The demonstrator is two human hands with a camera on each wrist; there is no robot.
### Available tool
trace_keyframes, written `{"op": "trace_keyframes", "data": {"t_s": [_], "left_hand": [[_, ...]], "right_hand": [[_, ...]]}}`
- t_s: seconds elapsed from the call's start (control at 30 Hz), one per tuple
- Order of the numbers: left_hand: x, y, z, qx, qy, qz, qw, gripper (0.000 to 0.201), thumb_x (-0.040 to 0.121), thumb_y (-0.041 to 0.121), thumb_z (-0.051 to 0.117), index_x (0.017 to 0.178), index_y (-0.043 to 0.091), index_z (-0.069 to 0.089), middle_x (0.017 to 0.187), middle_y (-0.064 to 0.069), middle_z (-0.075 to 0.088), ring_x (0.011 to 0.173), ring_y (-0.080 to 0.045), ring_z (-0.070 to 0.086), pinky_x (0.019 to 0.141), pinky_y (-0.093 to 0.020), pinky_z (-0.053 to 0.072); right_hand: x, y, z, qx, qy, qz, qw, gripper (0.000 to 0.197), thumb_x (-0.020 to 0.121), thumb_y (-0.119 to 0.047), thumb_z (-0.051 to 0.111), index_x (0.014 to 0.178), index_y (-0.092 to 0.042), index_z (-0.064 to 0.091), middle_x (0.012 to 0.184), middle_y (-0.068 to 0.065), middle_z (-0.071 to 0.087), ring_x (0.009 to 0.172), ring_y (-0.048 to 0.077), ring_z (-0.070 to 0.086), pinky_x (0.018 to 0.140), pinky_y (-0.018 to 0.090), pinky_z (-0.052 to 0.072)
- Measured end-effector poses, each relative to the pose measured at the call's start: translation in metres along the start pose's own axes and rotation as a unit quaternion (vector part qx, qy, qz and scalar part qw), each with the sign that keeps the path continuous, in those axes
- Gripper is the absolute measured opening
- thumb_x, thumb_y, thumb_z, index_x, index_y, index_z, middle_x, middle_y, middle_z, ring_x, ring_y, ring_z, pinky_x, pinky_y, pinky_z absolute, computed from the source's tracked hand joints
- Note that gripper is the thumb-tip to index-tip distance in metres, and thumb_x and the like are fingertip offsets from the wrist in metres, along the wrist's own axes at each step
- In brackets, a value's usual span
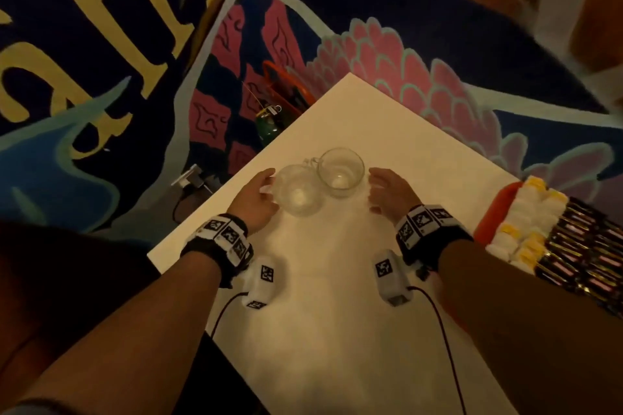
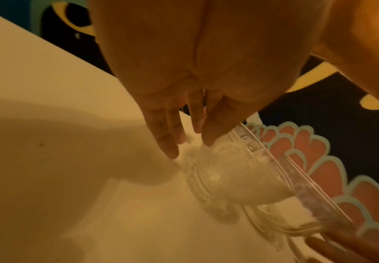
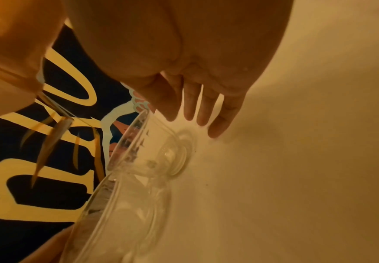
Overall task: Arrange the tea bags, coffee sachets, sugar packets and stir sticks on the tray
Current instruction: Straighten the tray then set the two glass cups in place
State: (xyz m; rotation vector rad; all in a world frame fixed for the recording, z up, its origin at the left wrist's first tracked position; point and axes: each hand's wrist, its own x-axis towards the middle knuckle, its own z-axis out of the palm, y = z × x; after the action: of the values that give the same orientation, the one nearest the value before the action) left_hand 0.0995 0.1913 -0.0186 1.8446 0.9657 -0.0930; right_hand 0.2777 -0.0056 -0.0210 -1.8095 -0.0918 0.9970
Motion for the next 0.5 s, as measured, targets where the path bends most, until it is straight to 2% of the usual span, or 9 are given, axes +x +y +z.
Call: {"op": "trace_keyframes", "data": {"t_s": [0.07, 0.1, 0.17, 0.23, 0.33, 0.4, 0.43, 0.5], "left_hand": [[0.008, -0.005, -0.001, 0.026, -0.042, 0.021, 0.999, 0.080, 0.084, -0.009, 0.062, 0.150, 0.027, 0.036, 0.137, 0.008, 0.045, 0.119, -0.022, 0.053, 0.102, -0.042, 0.048], [0.011, -0.007, -0.001, 0.026, -0.056, 0.031, 0.998, 0.081, 0.082, -0.009, 0.064, 0.148, 0.031, 0.036, 0.138, 0.009, 0.047, 0.119, -0.020, 0.054, 0.100, -0.040, 0.049], [0.015, -0.012, 0.001, 0.021, -0.061, 0.043, 0.997, 0.082, 0.080, -0.007, 0.066, 0.144, 0.037, 0.040, 0.134, 0.008, 0.053, 0.115, -0.018, 0.057, 0.095, -0.035, 0.051], [0.014, -0.015, 0.004, 0.021, -0.043, 0.049, 0.998, 0.078, 0.080, -0.006, 0.068, 0.141, 0.035, 0.043, 0.129, 0.007, 0.057, 0.112, -0.018, 0.058, 0.093, -0.034, 0.051], [0.006, -0.019, 0.016, -0.013, -0.008, 0.048, 0.999, 0.073, 0.079, 0.000, 0.075, 0.138, 0.031, 0.045, 0.124, 0.010, 0.057, 0.107, -0.018, 0.059, 0.093, -0.037, 0.053], [-0.001, -0.023, 0.026, -0.034, 0.025, 0.027, 0.999, 0.071, 0.077, 0.008, 0.081, 0.135, 0.028, 0.044, 0.117, 0.013, 0.056, 0.098, -0.018, 0.060, 0.084, -0.034, 0.054], [-0.005, -0.024, 0.029, -0.019, 0.042, 0.020, 0.999, 0.071, 0.078, 0.010, 0.082, 0.135, 0.026, 0.044, 0.114, 0.011, 0.056, 0.093, -0.018, 0.059, 0.079, -0.030, 0.050], [-0.009, -0.027, 0.031, 0.030, 0.075, 0.000, 0.997, 0.062, 0.082, 0.005, 0.074, 0.134, 0.020, 0.043, 0.112, 0.005, 0.058, 0.092, -0.018, 0.057, 0.077, -0.025, 0.041]], "right_hand": [[0.013, -0.004, 0.007, -0.044, -0.021, -0.021, 0.999, 0.055, 0.089, 0.014, 0.047, 0.135, -0.016, 0.047, 0.136, 0.006, 0.047, 0.084, 0.012, 0.054, 0.074, 0.036, 0.051], [0.017, -0.006, 0.010, -0.057, -0.030, -0.032, 0.997, 0.060, 0.086, 0.018, 0.047, 0.134, -0.018, 0.048, 0.136, 0.006, 0.048, 0.089, 0.015, 0.055, 0.078, 0.041, 0.050], [0.020, -0.011, 0.015, -0.065, -0.053, -0.046, 0.995, 0.068, 0.080, 0.023, 0.048, 0.133, -0.020, 0.048, 0.131, 0.003, 0.050, 0.100, 0.020, 0.055, 0.078, 0.044, 0.048], [0.020, -0.012, 0.019, -0.052, -0.055, -0.048, 0.996, 0.068, 0.078, 0.024, 0.050, 0.128, -0.023, 0.049, 0.125, 0.000, 0.049, 0.096, 0.020, 0.056, 0.076, 0.044, 0.047], [0.017, -0.005, 0.022, -0.008, -0.027, -0.033, 0.999, 0.061, 0.076, 0.023, 0.055, 0.118, -0.021, 0.047, 0.125, 0.002, 0.050, 0.092, 0.018, 0.056, 0.075, 0.046, 0.048], [0.011, 0.003, 0.023, 0.025, -0.007, -0.017, 1.000, 0.056, 0.077, 0.020, 0.058, 0.117, -0.016, 0.044, 0.123, 0.004, 0.052, 0.090, 0.018, 0.057, 0.076, 0.046, 0.049], [0.008, 0.008, 0.023, 0.040, -0.002, -0.011, 0.999, 0.054, 0.077, 0.020, 0.058, 0.116, -0.014, 0.043, 0.121, 0.005, 0.053, 0.088, 0.018, 0.057, 0.075, 0.044, 0.049], [0.003, 0.017, 0.021, 0.043, 0.005, -0.003, 0.999, 0.049, 0.075, 0.019, 0.060, 0.108, -0.015, 0.045, 0.116, 0.009, 0.057, 0.087, 0.021, 0.058, 0.074, 0.043, 0.050]]}}
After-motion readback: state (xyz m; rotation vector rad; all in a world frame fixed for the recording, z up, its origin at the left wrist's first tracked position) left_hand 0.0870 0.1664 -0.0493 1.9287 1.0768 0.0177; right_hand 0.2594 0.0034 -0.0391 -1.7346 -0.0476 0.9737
